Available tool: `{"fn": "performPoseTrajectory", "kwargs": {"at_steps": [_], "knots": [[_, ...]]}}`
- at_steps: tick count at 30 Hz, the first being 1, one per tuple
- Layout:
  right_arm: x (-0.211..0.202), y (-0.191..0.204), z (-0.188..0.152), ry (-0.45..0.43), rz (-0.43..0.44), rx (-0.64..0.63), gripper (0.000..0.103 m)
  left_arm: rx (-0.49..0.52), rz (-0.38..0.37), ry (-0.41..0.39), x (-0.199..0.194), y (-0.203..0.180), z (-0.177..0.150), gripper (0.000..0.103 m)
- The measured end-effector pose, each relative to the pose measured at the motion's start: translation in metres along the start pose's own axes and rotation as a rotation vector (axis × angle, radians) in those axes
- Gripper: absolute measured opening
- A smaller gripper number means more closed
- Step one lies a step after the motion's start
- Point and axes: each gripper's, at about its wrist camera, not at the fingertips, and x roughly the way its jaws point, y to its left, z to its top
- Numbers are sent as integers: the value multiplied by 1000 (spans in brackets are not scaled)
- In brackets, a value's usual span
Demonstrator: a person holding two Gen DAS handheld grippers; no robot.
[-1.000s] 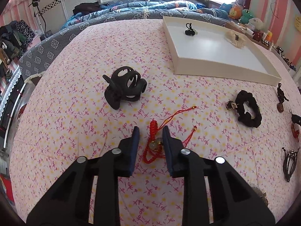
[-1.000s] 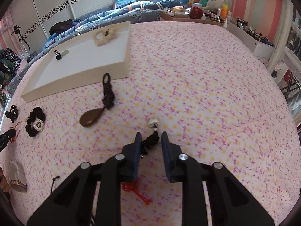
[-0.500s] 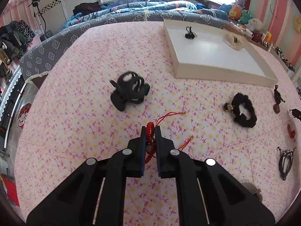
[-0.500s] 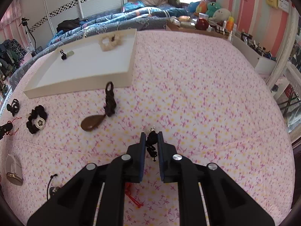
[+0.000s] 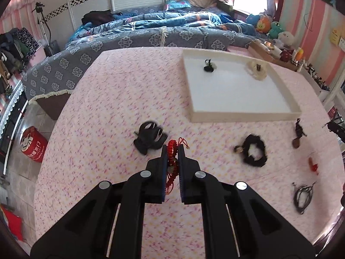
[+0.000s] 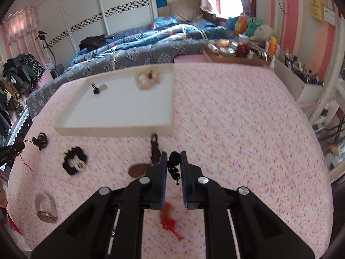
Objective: Organize jewelry
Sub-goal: 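Carry the red cord in the left tool while the right tool carries the black keychain over the tray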
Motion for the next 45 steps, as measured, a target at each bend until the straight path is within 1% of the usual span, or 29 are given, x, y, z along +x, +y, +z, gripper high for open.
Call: {"fn": "performPoseTrajectory", "kwargs": {"at_steps": [4, 7, 9, 12, 15, 17, 20, 23, 25, 28, 32, 35, 40, 45], "knots": [[-4, 10, 20, -19, 21, -20, 12, 60, 8, -30, -9, -18, 21, 7], [1, 20, 37, -16, 31, -48, 12, 84, -7, -43, -10, -32, 35, 7], [9, 28, 49, -3, 44, -66, 12, 89, -23, -37, -5, -39, 45, 7], [26, 38, 63, 22, 64, -81, 12, 68, -52, -7, 14, -47, 66, 7], [48, 52, 76, 51, 65, -106, 12, 63, -43, 12, 40, -50, 82, 7], [67, 62, 86, 69, 48, -130, 12, 53, -45, 20, 56, -51, 92, 7], [91, 72, 101, 70, 35, -162, 12, 34, -32, 14, 82, -52, 110, 7], [116, 76, 112, 76, 22, -167, 12, 13, -56, 14, 109, -51, 131, 7], [133, 77, 118, 82, 24, -158, 12, 18, -64, 18, 123, -53, 143, 7], [155, 78, 122, 102, 27, -157, 12, 0, -74, 41, 147, -53, 157, 7], [173, 75, 120, 111, 12, -164, 12, -20, -72, 58, 174, -47, 167, 7], [184, 70, 120, 118, 6, -156, 12, -34, -85, 85, 190, -45, 168, 7], [195, 57, 123, 124, -1, -118, 12, -11, -51, 113, 208, -54, 164, 7], [202, 54, 126, 124, -11, -122, 12, -2, -32, 133, 218, -60, 160, 7]]}}
